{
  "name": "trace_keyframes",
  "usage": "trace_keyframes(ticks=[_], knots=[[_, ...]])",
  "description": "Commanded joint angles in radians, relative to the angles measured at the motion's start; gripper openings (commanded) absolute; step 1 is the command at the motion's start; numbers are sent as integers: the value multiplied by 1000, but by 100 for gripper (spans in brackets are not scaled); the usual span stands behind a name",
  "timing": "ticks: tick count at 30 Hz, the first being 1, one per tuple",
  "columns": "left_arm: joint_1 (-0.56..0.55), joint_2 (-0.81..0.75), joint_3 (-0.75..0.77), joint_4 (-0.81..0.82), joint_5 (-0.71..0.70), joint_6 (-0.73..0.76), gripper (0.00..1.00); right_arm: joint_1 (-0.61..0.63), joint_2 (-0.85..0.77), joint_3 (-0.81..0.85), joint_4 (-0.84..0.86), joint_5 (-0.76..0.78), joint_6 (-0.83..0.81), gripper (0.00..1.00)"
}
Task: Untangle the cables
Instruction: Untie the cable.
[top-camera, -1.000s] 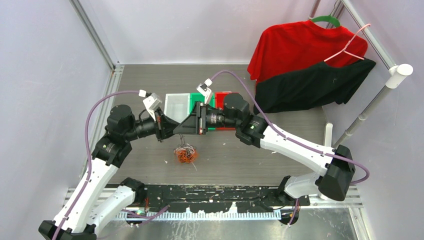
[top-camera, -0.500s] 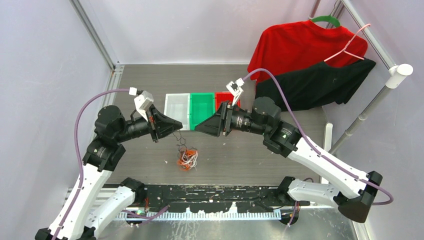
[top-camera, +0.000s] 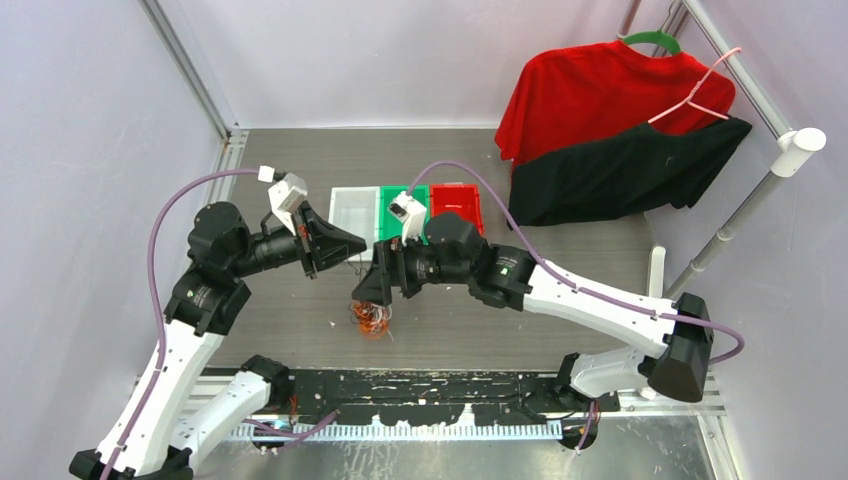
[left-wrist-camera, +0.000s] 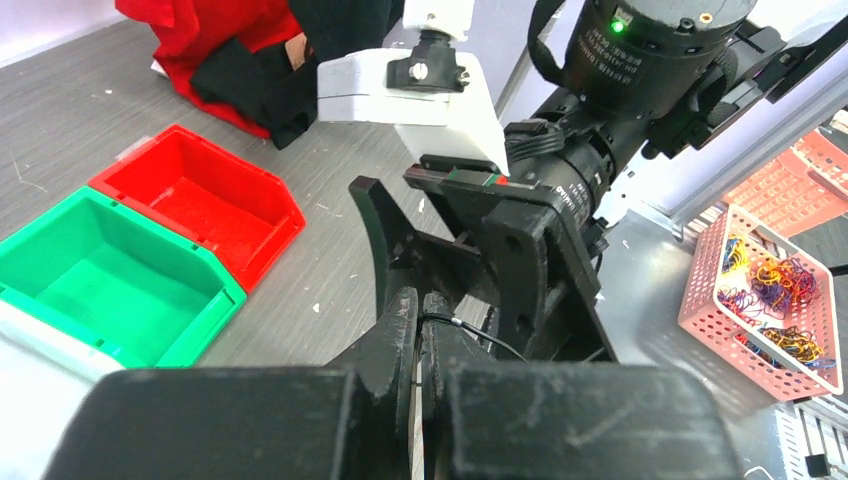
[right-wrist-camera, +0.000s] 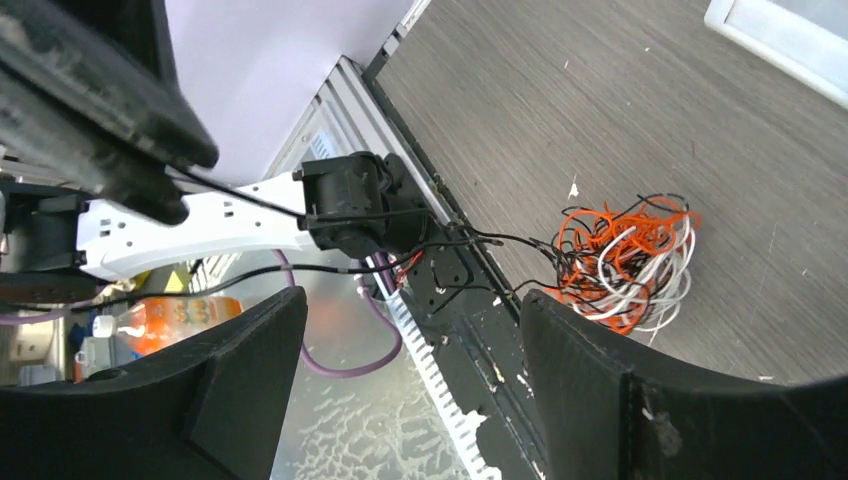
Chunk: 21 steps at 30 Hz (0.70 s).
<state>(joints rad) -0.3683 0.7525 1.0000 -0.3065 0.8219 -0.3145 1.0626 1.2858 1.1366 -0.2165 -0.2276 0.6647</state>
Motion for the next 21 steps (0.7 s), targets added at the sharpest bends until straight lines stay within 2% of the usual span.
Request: trace_keyframes(ticks=[1,7,16,21], knots=[[-3,-8,48,43,36,-34,0,10,26,67,95,51,-18,83],[-3,-18,69,11,57,-27,0,16,46,75,123,35,0,81],[-3,-34,61,-35,44,33,0,-5,-250,-120,9,-12,-39,83],[-3,-36,68,-45,52,37,0,-77,-300,-86,-13,-46,-54,87]])
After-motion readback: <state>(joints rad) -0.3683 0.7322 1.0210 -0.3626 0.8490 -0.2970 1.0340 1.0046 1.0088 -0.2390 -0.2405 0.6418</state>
